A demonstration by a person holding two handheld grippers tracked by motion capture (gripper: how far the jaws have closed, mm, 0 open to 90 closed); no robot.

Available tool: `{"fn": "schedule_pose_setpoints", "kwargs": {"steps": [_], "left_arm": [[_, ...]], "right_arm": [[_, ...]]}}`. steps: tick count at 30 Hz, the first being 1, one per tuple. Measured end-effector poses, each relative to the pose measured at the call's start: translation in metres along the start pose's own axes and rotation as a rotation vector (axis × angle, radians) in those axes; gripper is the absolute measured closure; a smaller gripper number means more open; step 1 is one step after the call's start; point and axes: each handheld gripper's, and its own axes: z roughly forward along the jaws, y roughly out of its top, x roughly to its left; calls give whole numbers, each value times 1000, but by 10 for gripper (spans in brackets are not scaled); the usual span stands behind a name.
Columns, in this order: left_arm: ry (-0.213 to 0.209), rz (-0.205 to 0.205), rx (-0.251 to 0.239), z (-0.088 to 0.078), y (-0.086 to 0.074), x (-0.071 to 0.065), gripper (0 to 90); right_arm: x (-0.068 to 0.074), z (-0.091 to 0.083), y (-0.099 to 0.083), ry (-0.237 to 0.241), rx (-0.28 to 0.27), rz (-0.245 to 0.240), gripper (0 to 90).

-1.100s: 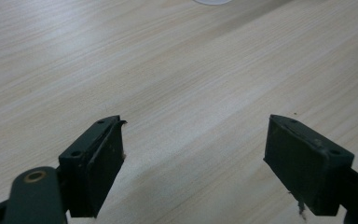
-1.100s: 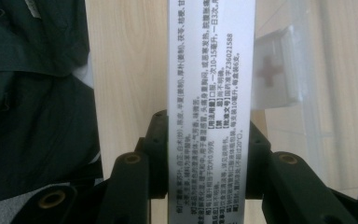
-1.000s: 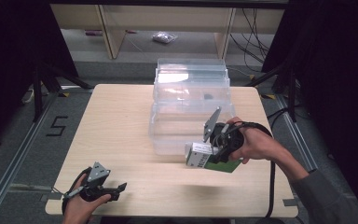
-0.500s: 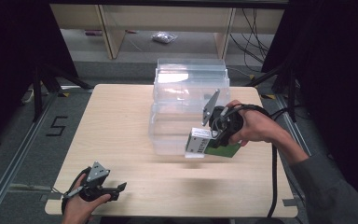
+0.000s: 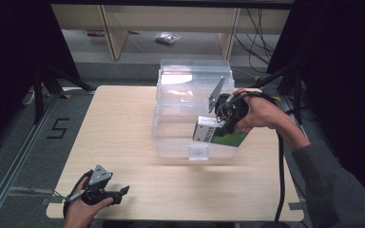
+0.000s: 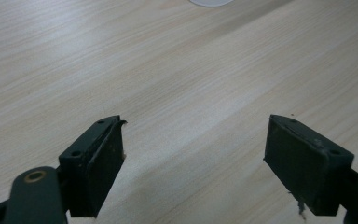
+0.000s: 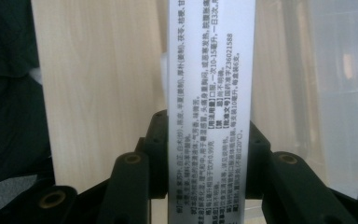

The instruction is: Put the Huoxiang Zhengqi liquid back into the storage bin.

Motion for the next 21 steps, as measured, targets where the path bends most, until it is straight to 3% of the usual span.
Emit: {"fn": "schedule_pose_setpoints", "kwargs": {"steps": [1,2,4,8,9,13,16,21], "left_arm": [[0,0,0,0,0,0,190],[0,1,1,0,0,0,190],[1,-3,-5,1,0,0,190],[3,-2,-7,0,0,0,190],[2,-3,-8,0,0,0,190],[12,-12,-10,2,0,-1,190],[3,-14,-17,0,1,-1,190],[0,-22,-33,2,0,-3,190]], "right_arm": [[-5,1,1,-3,-8,-34,644],[-6,2,0,-11,1,-6,644],[-13,5,0,-5,2,-20,644],[-24,13,-2,-14,10,10,643],[-29,16,-2,-11,-1,-35,644],[-35,23,-1,-21,39,34,643],[-41,29,-1,-22,24,6,643],[-48,40,-1,-17,66,47,643]]}}
